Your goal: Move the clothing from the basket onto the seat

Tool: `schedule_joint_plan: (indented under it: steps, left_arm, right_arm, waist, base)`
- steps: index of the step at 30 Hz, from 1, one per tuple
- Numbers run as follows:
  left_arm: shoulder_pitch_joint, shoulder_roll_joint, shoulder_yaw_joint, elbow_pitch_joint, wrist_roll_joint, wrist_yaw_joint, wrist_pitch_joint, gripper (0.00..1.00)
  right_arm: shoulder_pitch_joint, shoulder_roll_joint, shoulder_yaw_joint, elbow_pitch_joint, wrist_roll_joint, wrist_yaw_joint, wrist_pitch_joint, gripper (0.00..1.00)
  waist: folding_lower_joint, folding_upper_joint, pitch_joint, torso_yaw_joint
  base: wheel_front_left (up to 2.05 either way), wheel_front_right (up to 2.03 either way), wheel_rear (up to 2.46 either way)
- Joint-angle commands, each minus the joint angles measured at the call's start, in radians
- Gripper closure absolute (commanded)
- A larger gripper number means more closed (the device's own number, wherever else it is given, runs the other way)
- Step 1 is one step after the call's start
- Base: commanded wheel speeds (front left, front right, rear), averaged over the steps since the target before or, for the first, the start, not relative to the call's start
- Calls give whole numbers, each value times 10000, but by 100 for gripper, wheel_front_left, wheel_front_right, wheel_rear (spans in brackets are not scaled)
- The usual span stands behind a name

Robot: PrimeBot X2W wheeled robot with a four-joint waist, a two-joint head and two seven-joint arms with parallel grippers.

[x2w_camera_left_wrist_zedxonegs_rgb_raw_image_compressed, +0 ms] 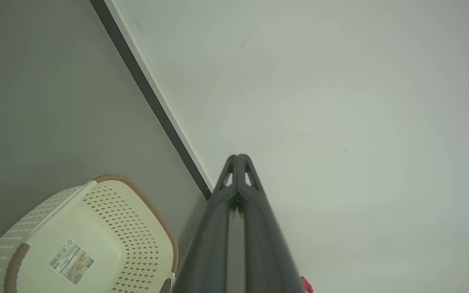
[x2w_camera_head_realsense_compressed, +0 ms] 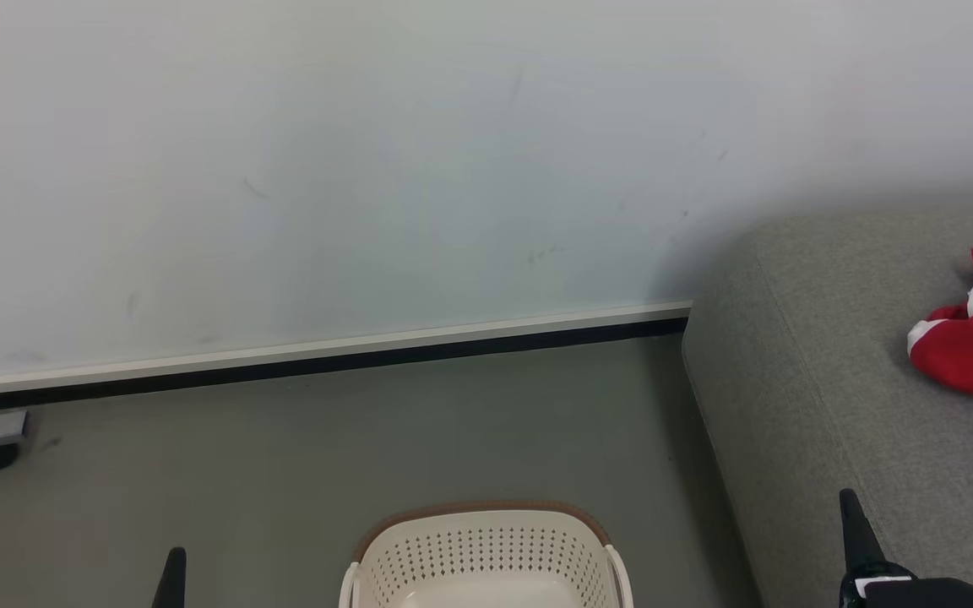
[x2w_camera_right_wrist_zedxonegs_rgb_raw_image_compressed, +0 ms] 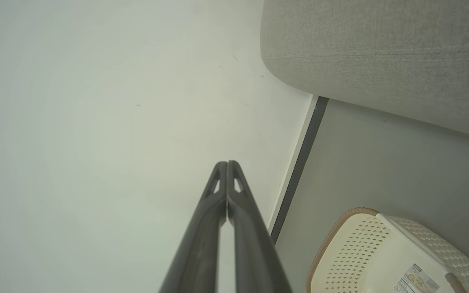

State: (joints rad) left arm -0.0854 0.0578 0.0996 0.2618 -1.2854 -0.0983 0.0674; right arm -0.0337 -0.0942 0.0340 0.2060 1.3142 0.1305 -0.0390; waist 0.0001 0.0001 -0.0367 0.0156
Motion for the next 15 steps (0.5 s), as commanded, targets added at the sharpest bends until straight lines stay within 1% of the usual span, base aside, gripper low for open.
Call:
schedule_joint_plan:
  steps: [1,15]
  left_arm:
    - [-213,8,83,9,-318,-76,75,100]
    - [-405,-27,205,102,-1408,-178,414,100]
  right_arm:
    - [-218,-85,-48,-59,316,4,46,100]
    - [-341,-96,-243,14,1567,4,207,100]
  waist:
    - [-1,-1,17,-7]
    - [-1,-1,137,-57]
  base:
    - [0,0,0]
    - [0,0,0]
